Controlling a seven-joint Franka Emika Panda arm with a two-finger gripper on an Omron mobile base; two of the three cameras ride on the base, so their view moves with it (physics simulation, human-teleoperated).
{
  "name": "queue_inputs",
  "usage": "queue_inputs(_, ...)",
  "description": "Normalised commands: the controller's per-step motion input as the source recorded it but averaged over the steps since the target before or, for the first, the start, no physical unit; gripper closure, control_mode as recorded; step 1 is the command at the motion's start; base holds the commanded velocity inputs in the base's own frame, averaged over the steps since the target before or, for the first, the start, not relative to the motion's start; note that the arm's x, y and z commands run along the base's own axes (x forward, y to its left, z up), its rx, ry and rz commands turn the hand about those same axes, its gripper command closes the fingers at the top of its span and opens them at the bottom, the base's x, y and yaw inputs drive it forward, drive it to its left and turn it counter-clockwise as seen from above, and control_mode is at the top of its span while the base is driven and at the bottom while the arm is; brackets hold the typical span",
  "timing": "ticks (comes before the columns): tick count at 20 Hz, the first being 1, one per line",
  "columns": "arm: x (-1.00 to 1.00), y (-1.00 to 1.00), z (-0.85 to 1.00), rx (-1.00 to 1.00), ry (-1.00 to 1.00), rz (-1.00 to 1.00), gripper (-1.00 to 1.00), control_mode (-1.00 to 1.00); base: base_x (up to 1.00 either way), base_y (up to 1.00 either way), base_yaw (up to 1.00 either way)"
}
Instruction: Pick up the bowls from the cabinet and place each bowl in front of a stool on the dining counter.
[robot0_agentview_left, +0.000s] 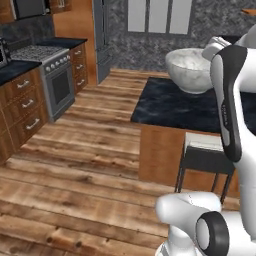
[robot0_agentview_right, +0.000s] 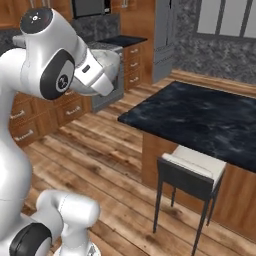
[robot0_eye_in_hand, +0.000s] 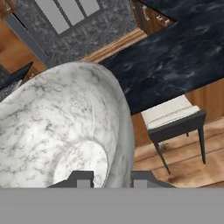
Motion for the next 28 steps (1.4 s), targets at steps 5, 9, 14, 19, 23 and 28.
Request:
queue_inputs(5,0.0,0.0,0.0,0.0,0.0,0.0,1.0,1.0,0.0,-0.88,-0.16)
queue_inputs(9,0.0,0.0,0.0,0.0,0.0,0.0,1.0,1.0,0.0,-0.79,-0.17)
queue_inputs(14,0.0,0.0,0.0,0.0,0.0,0.0,1.0,1.0,0.07,-0.65,-0.21)
queue_inputs(19,0.0,0.0,0.0,0.0,0.0,0.0,1.0,1.0,0.5,-0.28,-0.26)
queue_inputs(23,0.0,0.0,0.0,0.0,0.0,0.0,1.0,1.0,0.91,0.0,-0.3)
queue_inputs(28,0.0,0.0,0.0,0.0,0.0,0.0,1.0,1.0,1.0,0.03,-0.29)
